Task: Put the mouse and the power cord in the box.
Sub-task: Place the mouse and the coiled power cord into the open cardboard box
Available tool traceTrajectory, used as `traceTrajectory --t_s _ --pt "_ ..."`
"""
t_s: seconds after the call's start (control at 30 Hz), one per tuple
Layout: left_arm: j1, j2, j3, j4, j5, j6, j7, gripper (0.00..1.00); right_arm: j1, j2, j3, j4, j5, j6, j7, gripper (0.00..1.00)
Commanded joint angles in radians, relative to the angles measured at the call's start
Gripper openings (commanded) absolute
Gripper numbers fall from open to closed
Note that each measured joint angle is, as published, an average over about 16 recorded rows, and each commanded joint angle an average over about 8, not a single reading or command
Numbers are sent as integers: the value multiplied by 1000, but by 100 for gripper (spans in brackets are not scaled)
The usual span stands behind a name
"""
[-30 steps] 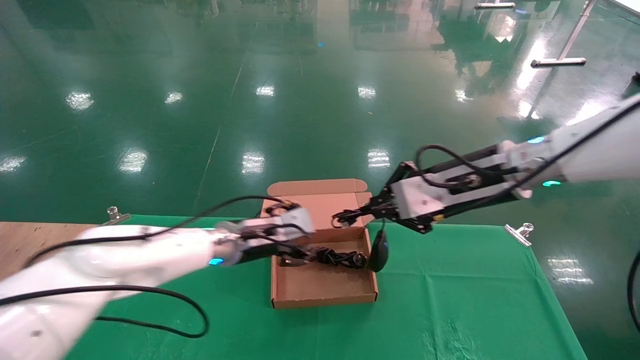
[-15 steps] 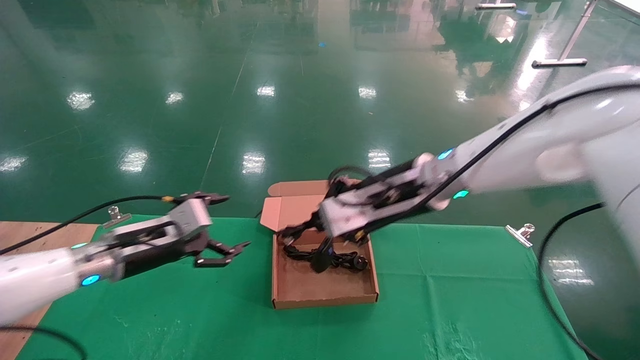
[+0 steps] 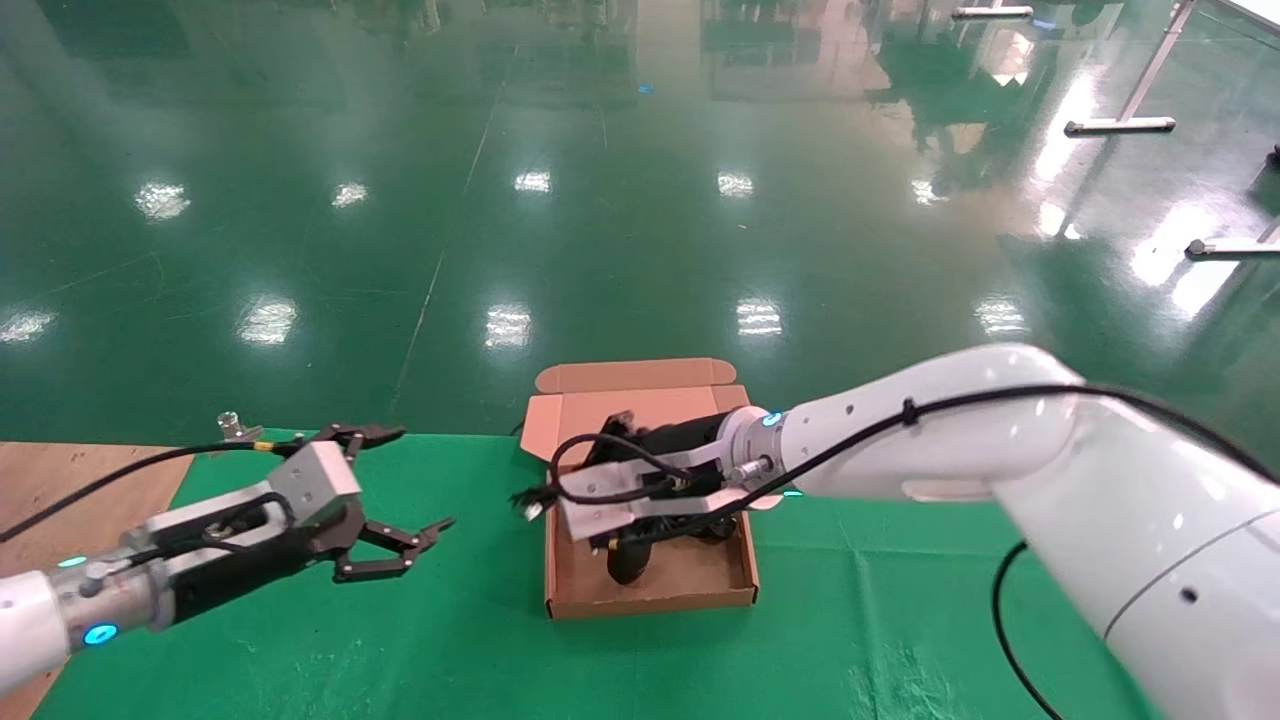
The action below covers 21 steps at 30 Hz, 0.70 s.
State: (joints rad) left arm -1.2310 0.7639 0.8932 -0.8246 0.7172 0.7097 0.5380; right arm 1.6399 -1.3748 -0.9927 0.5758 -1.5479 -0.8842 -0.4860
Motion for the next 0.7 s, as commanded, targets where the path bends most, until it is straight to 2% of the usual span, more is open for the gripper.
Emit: traceTrajectory --t_s 0.03,0.1,0.17,0.37,0.43,0.7 --pt "7 6 6 -11 3 -15 -9 100 -18 2 -46 6 7 85 10 0" --pt "3 14 9 -5 5 -14 -11 100 -29 3 -78 -10 12 124 11 0" --pt "0 18 10 2 7 -11 -11 100 -37 4 -102 -26 19 149 11 9" --pt "0 17 8 6 4 -8 -9 100 -57 6 -147 -54 45 186 14 84" --pt "1 17 7 6 3 -8 -9 100 -60 6 -154 -57 50 192 13 100" --pt "-1 18 8 8 5 -7 -9 100 -56 6 -143 -57 46 182 14 100"
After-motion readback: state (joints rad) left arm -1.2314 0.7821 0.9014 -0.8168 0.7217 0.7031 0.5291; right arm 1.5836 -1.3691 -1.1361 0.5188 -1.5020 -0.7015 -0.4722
